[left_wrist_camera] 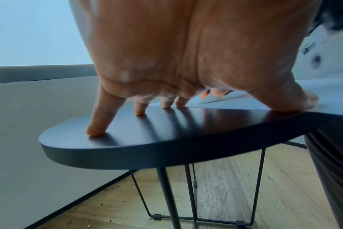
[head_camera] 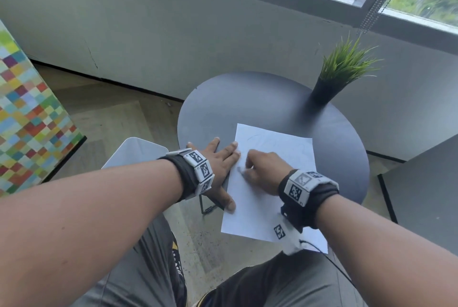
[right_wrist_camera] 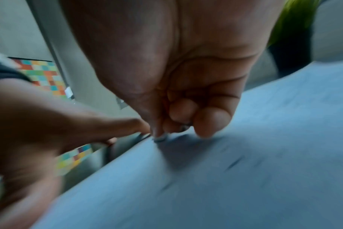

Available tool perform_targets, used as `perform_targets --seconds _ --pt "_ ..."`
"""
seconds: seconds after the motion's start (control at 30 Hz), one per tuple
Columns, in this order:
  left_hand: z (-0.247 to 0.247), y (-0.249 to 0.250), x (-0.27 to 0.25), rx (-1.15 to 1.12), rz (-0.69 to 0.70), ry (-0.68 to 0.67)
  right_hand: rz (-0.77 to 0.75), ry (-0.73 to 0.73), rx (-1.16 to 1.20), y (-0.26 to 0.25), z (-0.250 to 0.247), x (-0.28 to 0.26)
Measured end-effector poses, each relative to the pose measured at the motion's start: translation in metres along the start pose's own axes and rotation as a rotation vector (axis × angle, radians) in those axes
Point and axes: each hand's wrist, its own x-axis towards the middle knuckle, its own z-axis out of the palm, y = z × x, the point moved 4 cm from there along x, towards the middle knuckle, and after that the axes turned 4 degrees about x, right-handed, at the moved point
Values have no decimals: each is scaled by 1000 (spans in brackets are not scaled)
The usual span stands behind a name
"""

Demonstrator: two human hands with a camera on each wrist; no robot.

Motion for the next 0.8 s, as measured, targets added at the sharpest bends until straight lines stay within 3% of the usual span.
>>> perform_targets --seconds 0.13,0.3,0.47,0.6,0.8 --pt "-3 0 2 -21 -23 17 98 10 -14 27 -9 7" --pt "-22 5 5 -6 -21 209 75 120 109 26 -15 10" --pt "-24 9 8 -28 -30 268 58 221 105 33 -28 9" --pt "-17 8 9 -104 -58 155 -1 121 -1 36 -17 4" --pt "-14 12 10 -72 -77 34 11 125 61 37 -16 5"
